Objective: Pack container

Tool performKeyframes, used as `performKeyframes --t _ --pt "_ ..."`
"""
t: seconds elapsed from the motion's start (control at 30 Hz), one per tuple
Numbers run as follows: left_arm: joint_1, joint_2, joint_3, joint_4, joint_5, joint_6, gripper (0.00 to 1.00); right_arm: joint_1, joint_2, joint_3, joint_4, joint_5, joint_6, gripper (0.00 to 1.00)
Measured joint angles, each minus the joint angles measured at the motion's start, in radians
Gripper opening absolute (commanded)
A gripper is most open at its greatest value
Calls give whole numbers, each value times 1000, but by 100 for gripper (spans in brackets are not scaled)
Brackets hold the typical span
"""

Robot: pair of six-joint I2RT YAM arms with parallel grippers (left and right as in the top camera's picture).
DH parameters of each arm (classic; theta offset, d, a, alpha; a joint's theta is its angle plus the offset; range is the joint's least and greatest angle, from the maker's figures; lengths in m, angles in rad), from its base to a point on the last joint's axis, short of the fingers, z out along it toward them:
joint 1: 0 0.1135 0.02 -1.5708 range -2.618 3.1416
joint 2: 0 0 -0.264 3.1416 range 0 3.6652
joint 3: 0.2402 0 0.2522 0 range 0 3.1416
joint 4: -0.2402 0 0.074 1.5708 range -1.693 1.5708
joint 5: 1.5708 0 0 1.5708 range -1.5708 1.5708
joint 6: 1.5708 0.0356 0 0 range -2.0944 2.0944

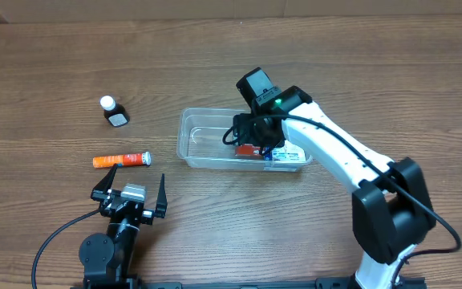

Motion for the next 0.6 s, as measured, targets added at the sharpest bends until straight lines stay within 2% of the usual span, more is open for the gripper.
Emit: performKeyframes --t 0.07,0.17,0.47,0.53,0.6 --pt "0 0 0 0 0 0 100 0 14 -1 4 0 0 74" --pt "0 0 0 0 0 0 100 0 16 -2 12 -3 2 86" --pt "0 0 0 0 0 0 100 0 16 -1 -7 -7 0 88" --pt "0 0 0 0 0 0 100 0 18 40 -83 -6 -10 88" --pt "0 0 0 0 0 0 100 0 17 154 -170 0 -28 91"
